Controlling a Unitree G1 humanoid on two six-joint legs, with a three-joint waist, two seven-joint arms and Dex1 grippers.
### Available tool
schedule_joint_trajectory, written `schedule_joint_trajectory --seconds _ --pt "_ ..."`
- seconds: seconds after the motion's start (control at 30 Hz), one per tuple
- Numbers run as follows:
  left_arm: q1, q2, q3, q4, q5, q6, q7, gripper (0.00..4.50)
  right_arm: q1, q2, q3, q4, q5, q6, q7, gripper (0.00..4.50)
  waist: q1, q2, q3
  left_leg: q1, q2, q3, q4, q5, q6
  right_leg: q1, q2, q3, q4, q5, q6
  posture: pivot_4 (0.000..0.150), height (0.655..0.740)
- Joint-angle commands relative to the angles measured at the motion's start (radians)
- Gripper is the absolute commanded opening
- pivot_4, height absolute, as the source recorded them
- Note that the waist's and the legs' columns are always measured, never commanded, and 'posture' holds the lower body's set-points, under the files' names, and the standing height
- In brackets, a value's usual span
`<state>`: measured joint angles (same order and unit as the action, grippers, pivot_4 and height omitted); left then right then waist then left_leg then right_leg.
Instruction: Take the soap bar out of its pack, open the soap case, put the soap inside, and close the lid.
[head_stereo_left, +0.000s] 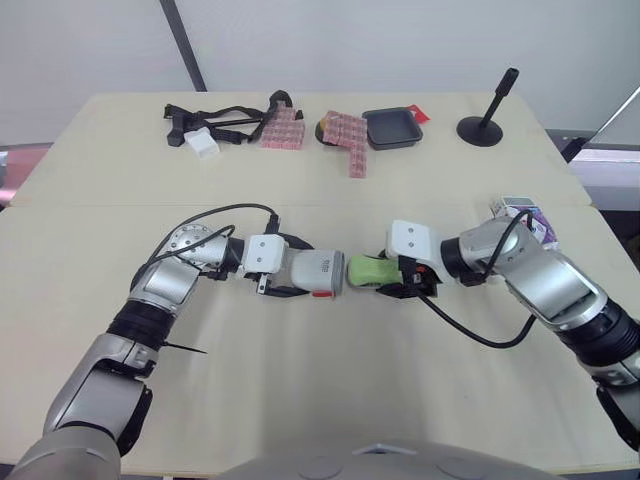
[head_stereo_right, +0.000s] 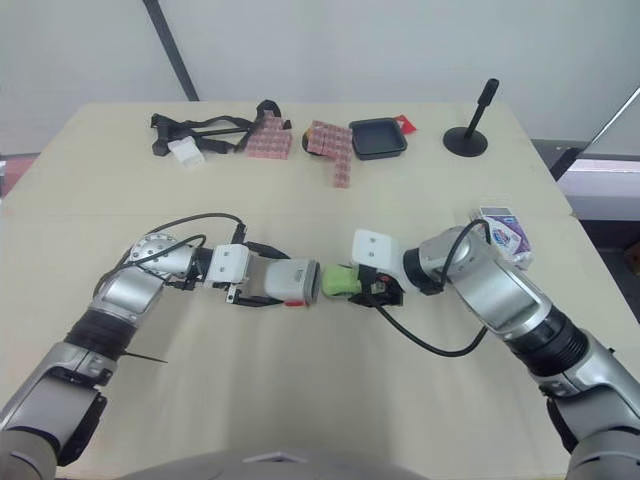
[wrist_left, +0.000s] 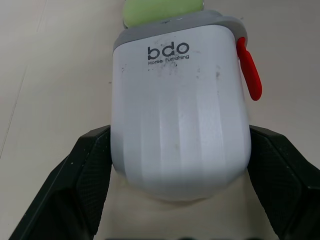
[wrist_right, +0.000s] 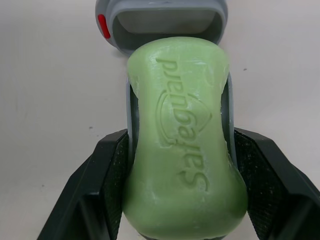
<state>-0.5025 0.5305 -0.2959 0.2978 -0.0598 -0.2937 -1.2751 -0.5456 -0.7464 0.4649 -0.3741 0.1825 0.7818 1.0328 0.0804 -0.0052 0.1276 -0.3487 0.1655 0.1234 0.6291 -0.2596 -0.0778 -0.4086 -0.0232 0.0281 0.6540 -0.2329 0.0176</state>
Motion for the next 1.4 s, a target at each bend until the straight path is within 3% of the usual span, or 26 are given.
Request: schedule_joint_trajectory --seconds 0.03,0.97,1.03,1.13,1.4 --pt "-0.015 -0.008 -0.006 -0.032 0.003 0.002 0.014 3.45 -0.027 -0.001 -0.004 -0.031 -0.002 0.003 0.009 2.58 0.000 0.000 0.000 0.000 0.000 0.000 0.000 0.000 0.000 0.000 0.000 0.000 0.000 0.000 0.000 0.150 0.7400" --pt "-0.016 -0.137 -0.069 -0.077 0.043 0.041 0.093 3.45 -0.099 0.032 0.033 0.001 -0.014 0.064 0.014 2.58 0.000 0.000 0.000 0.000 0.000 0.000 0.000 0.000 0.000 0.000 0.000 0.000 0.000 0.000 0.000 0.150 0.7400" --pt "-0.017 -0.139 -0.071 -0.077 0.046 0.046 0.101 3.45 -0.094 0.029 0.021 -0.003 -0.006 0.072 0.015 3.60 0.000 0.000 0.000 0.000 0.000 0.000 0.000 0.000 0.000 0.000 0.000 0.000 0.000 0.000 0.000 0.150 0.7400" --pt "-0.018 -0.138 -0.073 -0.076 0.049 0.047 0.104 3.45 -0.086 0.019 0.009 -0.013 0.001 0.071 0.021 4.45 0.001 0.000 0.000 0.000 0.000 0.000 0.000 0.000 0.000 0.000 0.000 0.000 0.001 0.000 0.000 0.150 0.7400" --pt "-0.019 -0.133 -0.079 -0.074 0.050 0.046 0.101 3.45 -0.031 -0.045 -0.041 -0.058 0.034 0.072 0.045 4.45 0.002 0.000 0.000 0.000 0.001 0.000 0.000 0.000 0.000 0.000 0.000 0.001 0.000 0.000 0.000 0.150 0.7400"
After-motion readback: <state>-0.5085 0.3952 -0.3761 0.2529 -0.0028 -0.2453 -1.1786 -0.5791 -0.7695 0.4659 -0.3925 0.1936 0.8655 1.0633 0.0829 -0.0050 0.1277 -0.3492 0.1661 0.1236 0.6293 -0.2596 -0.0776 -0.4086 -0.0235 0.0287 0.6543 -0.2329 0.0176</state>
